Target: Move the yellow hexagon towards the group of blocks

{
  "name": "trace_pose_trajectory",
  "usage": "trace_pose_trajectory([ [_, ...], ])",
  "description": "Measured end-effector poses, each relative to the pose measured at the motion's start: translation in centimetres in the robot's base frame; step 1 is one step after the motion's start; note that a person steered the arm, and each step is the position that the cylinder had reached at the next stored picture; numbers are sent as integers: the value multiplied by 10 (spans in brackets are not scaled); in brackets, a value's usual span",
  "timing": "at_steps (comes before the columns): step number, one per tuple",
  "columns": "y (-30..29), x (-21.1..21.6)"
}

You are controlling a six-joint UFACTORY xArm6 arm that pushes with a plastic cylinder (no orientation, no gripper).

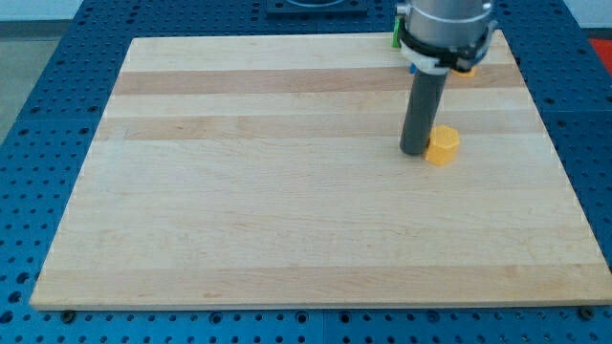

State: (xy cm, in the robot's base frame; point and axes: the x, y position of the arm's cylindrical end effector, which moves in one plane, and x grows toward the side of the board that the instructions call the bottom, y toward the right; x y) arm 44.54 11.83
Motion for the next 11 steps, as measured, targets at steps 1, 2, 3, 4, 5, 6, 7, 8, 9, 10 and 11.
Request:
trace_pose_trajectory([
  [1, 3, 36],
  [2, 24, 19],
  [3, 37, -11],
  [4, 44, -40],
  [5, 52, -74],
  [6, 70, -100],
  [7, 81, -122],
  [8, 81, -141],
  [9, 81, -149],
  [10, 85, -106],
  [11, 150, -76],
])
